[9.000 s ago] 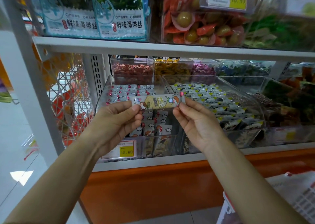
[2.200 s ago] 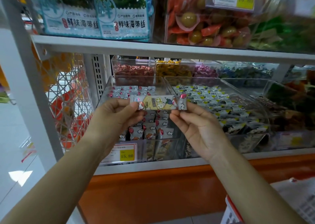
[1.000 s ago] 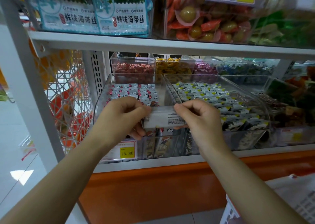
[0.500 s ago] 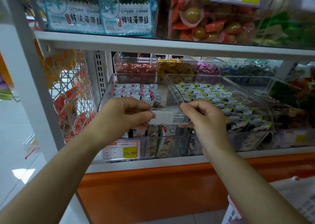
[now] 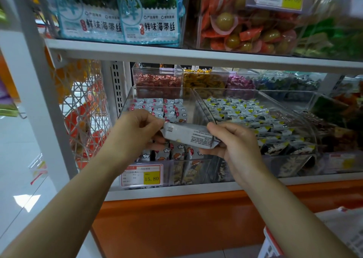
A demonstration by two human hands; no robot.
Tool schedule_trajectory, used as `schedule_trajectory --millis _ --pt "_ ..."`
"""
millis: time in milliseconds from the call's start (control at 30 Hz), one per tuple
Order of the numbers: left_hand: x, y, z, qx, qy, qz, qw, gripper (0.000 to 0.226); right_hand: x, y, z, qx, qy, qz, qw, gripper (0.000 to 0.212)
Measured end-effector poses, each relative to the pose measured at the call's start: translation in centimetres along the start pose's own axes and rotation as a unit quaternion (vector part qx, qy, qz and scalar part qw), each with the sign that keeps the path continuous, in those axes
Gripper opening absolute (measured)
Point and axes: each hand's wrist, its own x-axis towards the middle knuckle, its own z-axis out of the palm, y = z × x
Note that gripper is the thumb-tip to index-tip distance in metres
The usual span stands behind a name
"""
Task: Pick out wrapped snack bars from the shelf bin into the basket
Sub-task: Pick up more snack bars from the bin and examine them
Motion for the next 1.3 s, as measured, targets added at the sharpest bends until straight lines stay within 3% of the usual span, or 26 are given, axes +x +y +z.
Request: schedule_trajectory --millis 333,500,667,733,800,867,933,1000,1100,1200,1300 --pt "0.1 -0.3 0.6 -0.051 -0.011 -0.007 0.999 0.017 0.1 -1.0 -0.3 0.143 -0.062 0.119 0.981 0.02" --pt "0.2 -0.6 0.6 -0.051 -0.022 -0.011 0.998 0.014 0.3 -0.9 -0.6 0.151 -0.055 0.112 0.981 0.022" --pt "0.8 -0.9 1.3 -0.035 0.031 -0.025 0.999 0.023 0.5 -0.7 -0.6 0.172 -0.092 0.051 0.98 0.037" --pt "0.9 -0.7 1.8 -0.033 0.027 -0.017 0.999 0.024 0.5 -0.5 -0.7 0.085 -0.055 0.007 0.995 0.042" --pt "1.1 -0.6 2.4 -0.03 0.024 -0.004 0.999 0.024 0.7 -0.5 -1.0 0.042 0.029 -0.024 0.998 0.026" --pt "1.6 -0.9 3.0 0.027 0.057 0.022 0.998 0.028 0.8 -0.7 -1.6 0.083 0.12 -0.024 0.989 0.009" --pt "2.3 -1.5 3.7 0.14 0.088 0.068 0.984 0.035 1.0 -0.9 -2.4 0.128 0.184 -0.016 0.974 0.011" --pt "2.9 -2.1 4.2 0.235 0.081 0.113 0.962 0.037 1.2 -0.7 -2.8 0.14 0.199 -0.008 0.97 0.011" --pt "4.0 -2.4 5.5 0.368 -0.012 0.154 0.917 0.044 1.5 -0.1 -2.9 0.123 0.196 -0.009 0.973 0.016" --pt "5.0 -2.9 6.6 0.487 -0.103 0.136 0.857 0.055 1.9 0.1 -2.8 0.104 0.198 -0.019 0.974 0.019" --pt "5.5 -3.6 7.1 0.553 -0.138 0.116 0.813 0.059 2.5 0.0 -2.6 0.031 0.191 -0.056 0.979 0.018"
